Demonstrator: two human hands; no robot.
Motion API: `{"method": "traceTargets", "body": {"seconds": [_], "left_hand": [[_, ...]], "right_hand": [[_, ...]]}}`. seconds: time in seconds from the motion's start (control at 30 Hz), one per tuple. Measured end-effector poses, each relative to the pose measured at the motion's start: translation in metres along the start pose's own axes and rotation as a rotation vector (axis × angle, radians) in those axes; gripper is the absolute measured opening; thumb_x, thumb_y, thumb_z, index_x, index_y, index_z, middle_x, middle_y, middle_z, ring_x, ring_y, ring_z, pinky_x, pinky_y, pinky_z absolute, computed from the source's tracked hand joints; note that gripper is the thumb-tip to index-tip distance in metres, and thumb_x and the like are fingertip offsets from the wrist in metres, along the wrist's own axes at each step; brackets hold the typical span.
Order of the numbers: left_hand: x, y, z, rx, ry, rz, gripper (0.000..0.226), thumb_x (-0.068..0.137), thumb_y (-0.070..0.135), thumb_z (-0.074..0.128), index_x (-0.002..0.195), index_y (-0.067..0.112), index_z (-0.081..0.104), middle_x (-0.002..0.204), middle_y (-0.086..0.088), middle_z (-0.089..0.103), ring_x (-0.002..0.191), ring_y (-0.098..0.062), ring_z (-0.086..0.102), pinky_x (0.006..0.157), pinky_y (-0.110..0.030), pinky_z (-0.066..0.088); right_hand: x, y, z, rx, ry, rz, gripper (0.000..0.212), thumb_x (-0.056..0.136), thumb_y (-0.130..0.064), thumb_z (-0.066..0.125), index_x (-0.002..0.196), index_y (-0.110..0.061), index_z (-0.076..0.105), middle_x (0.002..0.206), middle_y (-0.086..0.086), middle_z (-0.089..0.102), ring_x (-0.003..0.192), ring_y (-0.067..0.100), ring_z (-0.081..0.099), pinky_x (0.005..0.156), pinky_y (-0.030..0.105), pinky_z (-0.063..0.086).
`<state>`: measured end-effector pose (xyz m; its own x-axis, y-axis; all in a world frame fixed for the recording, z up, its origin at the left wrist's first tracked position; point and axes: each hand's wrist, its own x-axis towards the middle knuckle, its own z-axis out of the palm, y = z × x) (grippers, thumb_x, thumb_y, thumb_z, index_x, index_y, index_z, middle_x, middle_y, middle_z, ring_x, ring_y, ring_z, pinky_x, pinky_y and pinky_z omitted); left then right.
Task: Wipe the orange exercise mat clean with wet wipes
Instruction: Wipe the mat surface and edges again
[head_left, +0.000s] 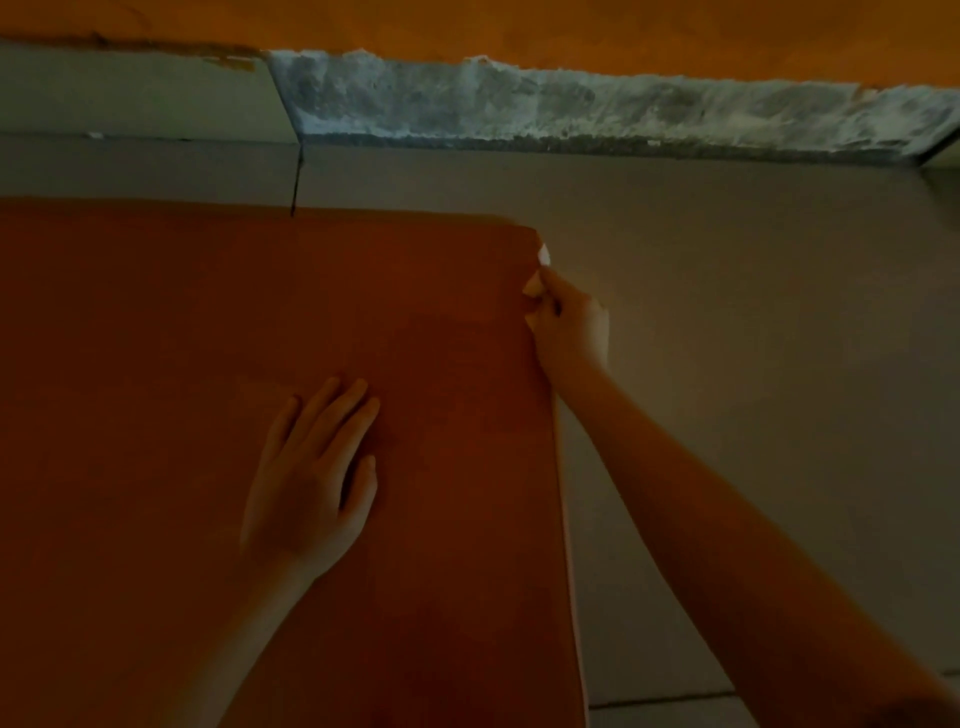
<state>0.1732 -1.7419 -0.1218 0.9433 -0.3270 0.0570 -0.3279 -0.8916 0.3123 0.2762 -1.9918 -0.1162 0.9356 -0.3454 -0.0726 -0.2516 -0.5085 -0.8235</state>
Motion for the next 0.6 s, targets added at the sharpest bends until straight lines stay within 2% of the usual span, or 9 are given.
{"method": "traceTargets", "body": {"seconds": [0.07, 0.1, 0.17, 0.2, 0.27, 0.33, 0.4, 0.43, 0.6], "left_hand": [[-0.001, 0.001, 0.0, 0.002, -0.002, -0.005, 0.052, 0.097, 0.035, 0.032, 0.141, 0.013, 0.046, 0.153, -0.002, 0.034, 0.147, -0.015, 0.018, 0.121, -0.04, 0.009], [-0.001, 0.001, 0.0, -0.001, 0.0, -0.009, 0.052, 0.097, 0.035, 0.031, 0.142, 0.013, 0.046, 0.153, -0.002, 0.034, 0.147, -0.014, 0.018, 0.121, -0.041, 0.01], [-0.002, 0.001, 0.0, 0.0, 0.001, -0.01, 0.052, 0.097, 0.035, 0.031, 0.142, 0.013, 0.045, 0.154, -0.001, 0.033, 0.147, -0.014, 0.017, 0.121, -0.041, 0.01], [-0.001, 0.001, 0.0, 0.008, -0.002, -0.007, 0.053, 0.097, 0.035, 0.03, 0.143, 0.013, 0.045, 0.154, -0.001, 0.033, 0.147, -0.014, 0.017, 0.121, -0.04, 0.009], [-0.001, 0.0, 0.0, 0.028, -0.009, -0.004, 0.053, 0.097, 0.035, 0.03, 0.143, 0.014, 0.043, 0.154, -0.001, 0.032, 0.147, -0.014, 0.016, 0.121, -0.036, 0.004], [-0.002, 0.0, 0.0, 0.037, -0.017, -0.012, 0.054, 0.097, 0.036, 0.029, 0.144, 0.014, 0.042, 0.155, 0.0, 0.03, 0.147, -0.013, 0.014, 0.121, -0.036, 0.002], [-0.002, 0.001, 0.0, 0.041, -0.019, -0.023, 0.055, 0.097, 0.037, 0.027, 0.145, 0.015, 0.041, 0.155, 0.001, 0.029, 0.147, -0.013, 0.013, 0.121, -0.037, 0.003], [-0.002, 0.002, 0.0, 0.044, -0.018, -0.024, 0.055, 0.097, 0.037, 0.026, 0.145, 0.014, 0.041, 0.155, 0.001, 0.03, 0.147, -0.013, 0.013, 0.121, -0.037, 0.003], [-0.003, 0.004, -0.002, 0.06, -0.015, -0.035, 0.056, 0.097, 0.037, 0.024, 0.145, 0.015, 0.04, 0.156, 0.001, 0.028, 0.147, -0.011, 0.011, 0.121, -0.035, 0.001]], "right_hand": [[-0.011, -0.001, 0.001, 0.031, -0.004, 0.038, 0.035, 0.096, -0.004, 0.043, 0.11, -0.028, 0.065, 0.064, -0.007, 0.052, 0.045, 0.001, 0.041, 0.046, 0.021, 0.033], [-0.022, 0.004, -0.001, 0.035, -0.016, 0.032, 0.031, 0.096, -0.007, 0.044, 0.099, -0.03, 0.064, 0.061, -0.006, 0.048, 0.044, 0.002, 0.038, 0.046, 0.023, 0.032], [-0.053, 0.015, -0.011, -0.008, -0.056, 0.038, 0.029, 0.095, -0.012, 0.045, 0.067, -0.02, 0.048, 0.055, -0.008, 0.041, 0.044, 0.002, 0.034, 0.047, 0.025, 0.028], [-0.069, 0.021, -0.018, -0.038, -0.097, 0.056, 0.029, 0.096, -0.015, 0.044, 0.067, -0.015, 0.044, 0.055, -0.008, 0.041, 0.045, 0.003, 0.035, 0.047, 0.025, 0.028], [-0.098, 0.027, -0.031, -0.095, -0.195, 0.058, 0.022, 0.098, -0.017, 0.04, 0.08, -0.016, 0.052, 0.06, -0.01, 0.047, 0.049, 0.002, 0.041, 0.048, 0.023, 0.031], [-0.121, 0.028, -0.042, -0.153, -0.26, 0.001, 0.021, 0.099, -0.016, 0.04, 0.095, -0.025, 0.058, 0.075, -0.013, 0.055, 0.063, 0.0, 0.051, 0.054, 0.021, 0.036], [-0.131, 0.029, -0.049, -0.22, -0.284, -0.06, 0.023, 0.098, -0.012, 0.044, 0.113, -0.021, 0.059, 0.092, -0.008, 0.061, 0.079, 0.005, 0.058, 0.06, 0.021, 0.04], [-0.133, 0.029, -0.05, -0.25, -0.283, -0.076, 0.022, 0.097, -0.012, 0.046, 0.114, -0.016, 0.059, 0.093, -0.004, 0.061, 0.079, 0.009, 0.059, 0.059, 0.021, 0.04], [-0.121, 0.021, -0.045, -0.229, -0.192, -0.017, 0.016, 0.099, -0.016, 0.048, 0.096, -0.006, 0.061, 0.067, -0.001, 0.055, 0.051, 0.002, 0.044, 0.045, 0.017, 0.031]]}}
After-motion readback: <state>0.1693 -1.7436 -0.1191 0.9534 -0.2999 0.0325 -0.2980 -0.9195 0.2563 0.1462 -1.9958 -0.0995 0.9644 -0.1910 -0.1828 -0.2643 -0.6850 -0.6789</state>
